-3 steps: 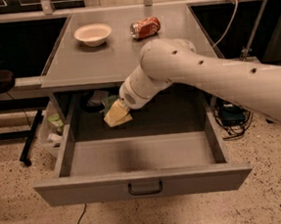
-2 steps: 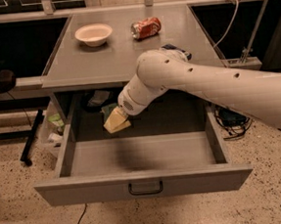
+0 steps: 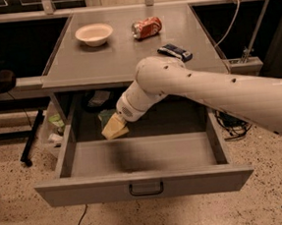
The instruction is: Place sponge into top drawer
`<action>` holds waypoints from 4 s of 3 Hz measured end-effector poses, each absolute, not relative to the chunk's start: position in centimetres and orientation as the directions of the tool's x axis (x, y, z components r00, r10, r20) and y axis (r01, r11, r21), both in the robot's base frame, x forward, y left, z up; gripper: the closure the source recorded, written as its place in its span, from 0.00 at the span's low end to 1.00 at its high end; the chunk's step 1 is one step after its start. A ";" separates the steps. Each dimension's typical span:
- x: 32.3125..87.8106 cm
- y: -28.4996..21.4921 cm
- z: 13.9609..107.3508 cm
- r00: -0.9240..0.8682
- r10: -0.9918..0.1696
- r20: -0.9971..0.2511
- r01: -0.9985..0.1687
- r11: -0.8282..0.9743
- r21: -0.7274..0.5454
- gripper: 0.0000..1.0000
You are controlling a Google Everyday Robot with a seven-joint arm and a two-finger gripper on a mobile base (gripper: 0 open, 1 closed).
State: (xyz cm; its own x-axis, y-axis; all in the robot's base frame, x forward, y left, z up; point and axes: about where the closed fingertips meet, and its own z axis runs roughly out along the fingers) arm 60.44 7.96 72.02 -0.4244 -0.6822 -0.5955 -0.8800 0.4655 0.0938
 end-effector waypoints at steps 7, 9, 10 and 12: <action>57.1 11.4 64.2 -0.396 -0.642 -0.656 -0.906 0.390 0.165 0.12; 57.4 9.5 65.2 -0.381 -0.651 -0.657 -0.910 0.389 0.142 0.00; 57.7 7.2 66.3 -0.382 -0.654 -0.653 -0.907 0.402 0.127 0.00; 58.8 -0.5 73.8 -0.349 -0.661 -0.665 -0.906 0.419 0.059 0.00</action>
Offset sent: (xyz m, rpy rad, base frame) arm -0.0505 0.0225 -0.0492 0.0372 0.0499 0.0979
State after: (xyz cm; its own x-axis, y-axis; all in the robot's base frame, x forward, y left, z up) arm 58.81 -0.52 73.84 -0.3485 -0.6607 -0.6648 -0.9063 0.4186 0.0591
